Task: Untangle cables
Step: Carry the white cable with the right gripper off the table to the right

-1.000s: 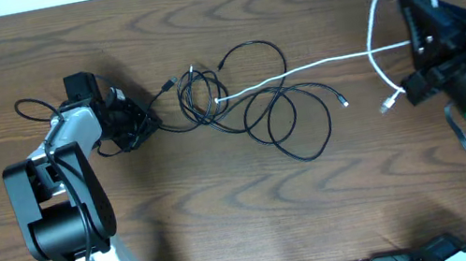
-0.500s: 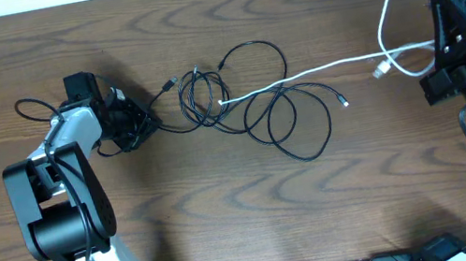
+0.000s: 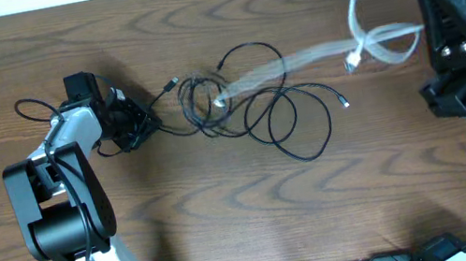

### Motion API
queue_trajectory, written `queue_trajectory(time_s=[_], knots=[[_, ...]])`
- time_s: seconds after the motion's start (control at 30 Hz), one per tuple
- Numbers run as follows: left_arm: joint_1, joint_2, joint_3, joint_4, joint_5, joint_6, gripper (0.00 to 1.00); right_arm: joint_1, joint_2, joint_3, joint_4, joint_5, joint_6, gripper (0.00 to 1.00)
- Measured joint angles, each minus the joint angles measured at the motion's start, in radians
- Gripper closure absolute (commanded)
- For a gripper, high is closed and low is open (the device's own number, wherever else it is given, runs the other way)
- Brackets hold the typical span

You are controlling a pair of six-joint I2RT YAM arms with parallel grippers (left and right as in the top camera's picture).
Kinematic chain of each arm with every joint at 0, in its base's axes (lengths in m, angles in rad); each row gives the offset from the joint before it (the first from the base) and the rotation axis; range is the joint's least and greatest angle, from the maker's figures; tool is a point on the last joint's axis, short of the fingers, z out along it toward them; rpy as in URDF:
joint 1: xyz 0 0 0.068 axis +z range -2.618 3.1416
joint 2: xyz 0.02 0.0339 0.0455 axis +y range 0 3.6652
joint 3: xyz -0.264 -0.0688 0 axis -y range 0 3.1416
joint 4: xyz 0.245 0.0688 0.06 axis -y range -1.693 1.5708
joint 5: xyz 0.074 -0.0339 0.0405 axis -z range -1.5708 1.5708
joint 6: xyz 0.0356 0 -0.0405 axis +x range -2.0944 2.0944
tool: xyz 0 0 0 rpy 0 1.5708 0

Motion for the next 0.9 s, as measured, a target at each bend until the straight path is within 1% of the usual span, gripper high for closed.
queue_trajectory(time_s=[0.17, 0.23, 0.53, 0.63, 0.73, 0.9], knots=[[0.000, 0.000, 0.000, -0.002, -0.001, 0.000, 0.92, 0.000, 0.008, 0.001, 0.166, -0.023, -0.090, 0.99], [0.000, 0.000, 0.000, -0.002, -0.001, 0.000, 0.92, 0.000, 0.009, 0.001, 0.166, -0.020, -0.098, 0.99], [0.000, 0.000, 0.000, -0.002, -0.002, 0.000, 0.92, 0.000, 0.042, 0.002, -0.010, 0.062, -0.117, 0.99], [0.000, 0.000, 0.000, -0.002, -0.002, 0.000, 0.92, 0.000, 0.063, 0.002, -0.047, 0.133, -0.125, 0.99], [0.000, 0.000, 0.000, -0.002, -0.002, 0.000, 0.92, 0.000, 0.081, 0.002, -0.076, 0.209, -0.163, 0.99], [0.000, 0.000, 0.000, -0.002, -0.002, -0.001, 0.92, -0.005, 0.115, 0.002, -0.140, 0.418, -0.237, 0.99]])
